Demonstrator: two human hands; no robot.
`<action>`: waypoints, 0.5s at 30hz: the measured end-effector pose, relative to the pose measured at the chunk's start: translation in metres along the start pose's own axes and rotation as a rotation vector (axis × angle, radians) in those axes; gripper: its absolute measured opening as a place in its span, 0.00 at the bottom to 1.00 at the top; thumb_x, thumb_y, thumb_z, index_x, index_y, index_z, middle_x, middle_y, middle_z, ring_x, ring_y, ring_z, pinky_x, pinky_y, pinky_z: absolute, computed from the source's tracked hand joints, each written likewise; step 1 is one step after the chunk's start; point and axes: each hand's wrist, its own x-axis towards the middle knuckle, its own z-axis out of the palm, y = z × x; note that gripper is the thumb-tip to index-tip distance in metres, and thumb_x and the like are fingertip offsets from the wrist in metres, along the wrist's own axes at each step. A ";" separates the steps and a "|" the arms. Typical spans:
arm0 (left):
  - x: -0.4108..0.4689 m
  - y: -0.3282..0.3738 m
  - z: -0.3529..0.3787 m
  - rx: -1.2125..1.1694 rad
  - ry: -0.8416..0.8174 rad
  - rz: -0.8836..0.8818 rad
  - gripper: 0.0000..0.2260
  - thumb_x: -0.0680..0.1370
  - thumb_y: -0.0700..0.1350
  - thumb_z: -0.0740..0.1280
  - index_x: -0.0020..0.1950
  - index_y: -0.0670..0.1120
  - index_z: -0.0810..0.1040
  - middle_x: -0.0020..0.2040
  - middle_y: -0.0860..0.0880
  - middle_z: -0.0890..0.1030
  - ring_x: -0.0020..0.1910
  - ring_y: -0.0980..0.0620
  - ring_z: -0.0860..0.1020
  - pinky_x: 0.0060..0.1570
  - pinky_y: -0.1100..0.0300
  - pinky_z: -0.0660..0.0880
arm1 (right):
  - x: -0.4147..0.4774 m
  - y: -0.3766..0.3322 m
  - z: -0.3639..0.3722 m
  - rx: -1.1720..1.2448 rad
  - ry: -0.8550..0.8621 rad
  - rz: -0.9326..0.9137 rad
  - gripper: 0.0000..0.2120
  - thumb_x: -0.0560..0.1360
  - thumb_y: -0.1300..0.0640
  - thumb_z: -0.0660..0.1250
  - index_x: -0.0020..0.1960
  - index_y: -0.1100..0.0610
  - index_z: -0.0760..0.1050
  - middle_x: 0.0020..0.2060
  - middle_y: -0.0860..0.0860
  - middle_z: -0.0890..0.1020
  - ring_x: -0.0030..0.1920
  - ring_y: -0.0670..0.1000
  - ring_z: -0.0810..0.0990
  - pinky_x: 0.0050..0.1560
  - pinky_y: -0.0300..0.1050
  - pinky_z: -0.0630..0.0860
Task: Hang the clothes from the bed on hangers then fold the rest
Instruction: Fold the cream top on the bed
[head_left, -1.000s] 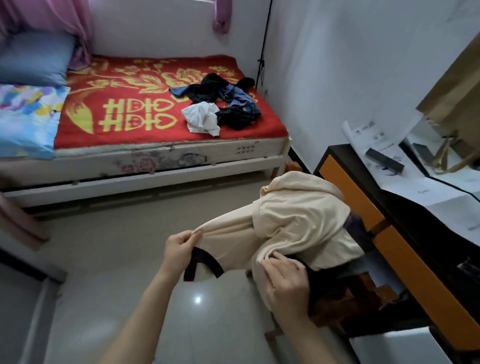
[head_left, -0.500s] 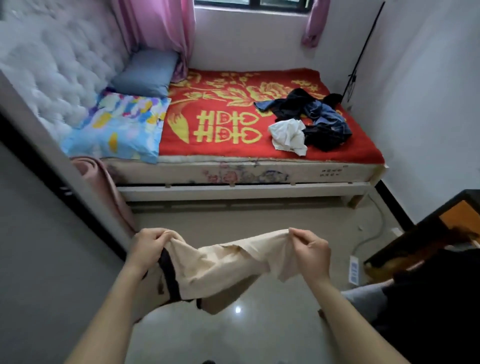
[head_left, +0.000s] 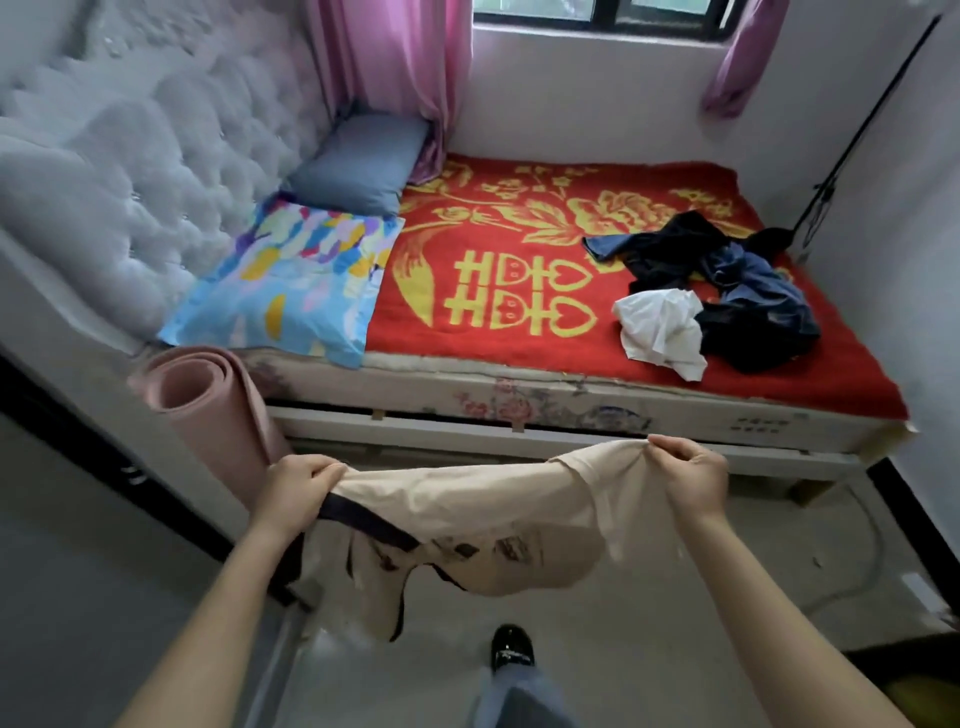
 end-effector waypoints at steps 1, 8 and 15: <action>0.013 0.009 0.004 -0.017 0.000 -0.006 0.06 0.75 0.40 0.68 0.45 0.42 0.85 0.43 0.44 0.85 0.48 0.45 0.81 0.49 0.54 0.72 | 0.017 -0.003 0.005 0.011 -0.005 -0.006 0.08 0.72 0.67 0.69 0.51 0.67 0.80 0.43 0.54 0.81 0.44 0.50 0.77 0.39 0.24 0.70; 0.119 0.084 0.025 -0.014 0.132 -0.026 0.06 0.76 0.41 0.68 0.44 0.42 0.84 0.44 0.46 0.84 0.48 0.46 0.80 0.44 0.58 0.68 | 0.150 -0.033 0.034 0.053 -0.051 -0.035 0.07 0.73 0.67 0.69 0.51 0.65 0.80 0.44 0.54 0.81 0.43 0.47 0.77 0.39 0.23 0.70; 0.216 0.124 0.036 0.078 0.284 0.008 0.08 0.77 0.44 0.67 0.50 0.43 0.84 0.49 0.43 0.84 0.52 0.43 0.79 0.48 0.54 0.71 | 0.242 -0.055 0.083 0.013 -0.068 -0.012 0.07 0.73 0.64 0.69 0.51 0.63 0.81 0.44 0.51 0.81 0.49 0.48 0.78 0.49 0.39 0.70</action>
